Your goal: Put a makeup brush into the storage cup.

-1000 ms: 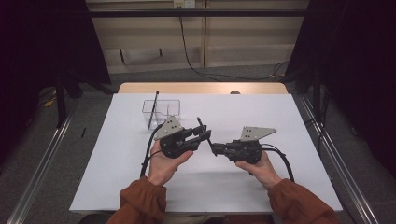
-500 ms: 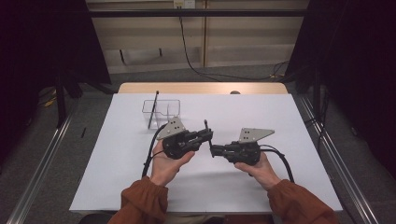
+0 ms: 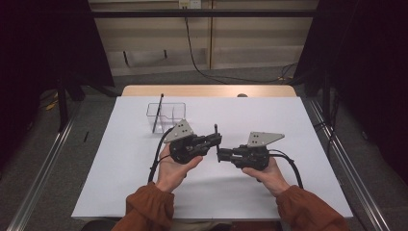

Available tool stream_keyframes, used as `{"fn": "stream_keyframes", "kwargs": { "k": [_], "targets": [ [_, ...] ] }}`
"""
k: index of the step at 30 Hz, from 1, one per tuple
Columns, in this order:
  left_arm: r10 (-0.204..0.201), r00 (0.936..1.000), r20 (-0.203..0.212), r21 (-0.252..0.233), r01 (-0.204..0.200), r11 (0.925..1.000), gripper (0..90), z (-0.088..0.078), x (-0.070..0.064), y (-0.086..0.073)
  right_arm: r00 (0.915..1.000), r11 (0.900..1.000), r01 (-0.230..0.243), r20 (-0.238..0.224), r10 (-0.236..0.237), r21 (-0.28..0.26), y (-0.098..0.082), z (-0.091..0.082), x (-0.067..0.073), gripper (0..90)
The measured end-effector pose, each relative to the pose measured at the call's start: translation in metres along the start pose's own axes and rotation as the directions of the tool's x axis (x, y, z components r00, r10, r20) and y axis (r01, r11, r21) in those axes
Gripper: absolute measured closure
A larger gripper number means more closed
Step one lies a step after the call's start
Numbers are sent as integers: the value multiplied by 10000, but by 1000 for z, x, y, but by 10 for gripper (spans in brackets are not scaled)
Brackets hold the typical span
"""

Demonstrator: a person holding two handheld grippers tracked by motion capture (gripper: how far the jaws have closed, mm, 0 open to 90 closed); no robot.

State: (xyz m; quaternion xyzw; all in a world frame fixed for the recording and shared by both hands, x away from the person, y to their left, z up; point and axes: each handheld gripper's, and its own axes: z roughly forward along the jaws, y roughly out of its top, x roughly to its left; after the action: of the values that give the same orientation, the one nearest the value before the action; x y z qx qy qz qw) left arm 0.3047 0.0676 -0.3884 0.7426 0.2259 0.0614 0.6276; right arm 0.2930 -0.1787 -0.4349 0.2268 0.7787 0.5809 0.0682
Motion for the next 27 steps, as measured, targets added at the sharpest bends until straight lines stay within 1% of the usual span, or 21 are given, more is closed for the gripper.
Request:
{"fn": "stream_keyframes", "kwargs": {
  "k": [3, 7, 10, 11, 13, 17, 23, 25, 27],
  "targets": [
    [36, 9999, -99, -22, -37, 10000, 838, 0, 0, 0, 9998, 9999, -105, 143, 105, 3, -1, -1, -2, 718],
    [53, 9998, -206, -79, -55, 10000, 838, 2, 0, -1, 9995, 9997, -204, 259, 207, -114, 0, -2, -3, 669],
    [76, 9998, -196, -78, -78, 9999, 839, 2, 0, -1, 9994, 9993, -240, 261, 247, -282, 0, -4, -2, 590],
    [68, 9998, -195, -74, -70, 9999, 838, 2, 0, -1, 9991, 9992, -252, 332, 263, -326, 1, -4, -2, 570],
    [45, 9998, -203, -84, -47, 10000, 839, 2, 1, -1, 9991, 9989, -268, 314, 280, -385, 1, -5, -2, 536],
    [51, 9998, -212, -85, -53, 10000, 839, 0, 2, 0, 9988, 9990, -271, 396, 285, -359, 1, -5, -2, 435],
    [51, 9996, -260, -73, -53, 10000, 839, -1, 3, 0, 9983, 9987, -293, 501, 313, -406, 2, -5, -2, 312],
    [68, 9997, -252, -63, -70, 10000, 839, -1, 3, 0, 9977, 9985, -350, 558, 373, -414, 2, -6, -2, 257],
    [84, 9996, -252, -35, -84, 10000, 839, -1, 3, 0, 9963, 9978, -547, 640, 571, -379, 3, -6, -2, 202]
  ]
}}
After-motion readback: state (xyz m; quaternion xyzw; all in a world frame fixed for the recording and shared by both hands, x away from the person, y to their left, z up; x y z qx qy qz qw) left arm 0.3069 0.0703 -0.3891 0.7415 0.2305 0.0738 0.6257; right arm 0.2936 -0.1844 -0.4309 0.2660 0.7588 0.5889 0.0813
